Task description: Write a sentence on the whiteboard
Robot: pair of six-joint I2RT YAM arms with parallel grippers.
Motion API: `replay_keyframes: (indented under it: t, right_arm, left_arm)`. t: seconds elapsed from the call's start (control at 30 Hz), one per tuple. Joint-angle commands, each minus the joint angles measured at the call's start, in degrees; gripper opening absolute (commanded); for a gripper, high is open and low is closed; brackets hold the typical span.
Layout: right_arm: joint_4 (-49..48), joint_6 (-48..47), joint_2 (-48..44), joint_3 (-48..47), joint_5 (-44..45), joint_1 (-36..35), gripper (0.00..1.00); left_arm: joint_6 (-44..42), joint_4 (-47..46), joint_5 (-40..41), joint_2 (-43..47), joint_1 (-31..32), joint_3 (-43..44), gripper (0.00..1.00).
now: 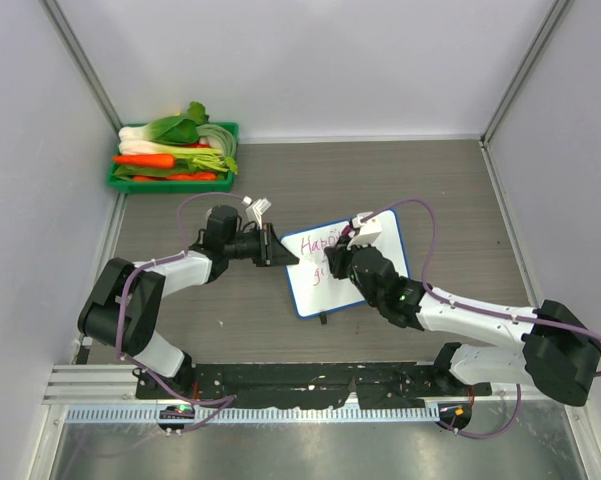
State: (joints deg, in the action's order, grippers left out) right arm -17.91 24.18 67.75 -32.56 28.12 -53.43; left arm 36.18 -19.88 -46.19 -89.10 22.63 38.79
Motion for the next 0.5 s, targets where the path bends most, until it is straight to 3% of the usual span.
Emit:
replay_keyframes:
  t: [0.0, 0.47]
  right_arm:
    - [-0.8, 0.7, -4.3, 0.6, 0.4, 0.3, 0.02]
    - [-2.3, 1.0, -3.7, 2.6, -0.8, 0.3, 0.01]
  left_arm:
    - [-5.2, 5.5, 8.6, -2.2, 0.4, -0.5, 0.0]
    - [-5.1, 5.5, 8.6, -2.5, 0.3, -0.4, 0.0]
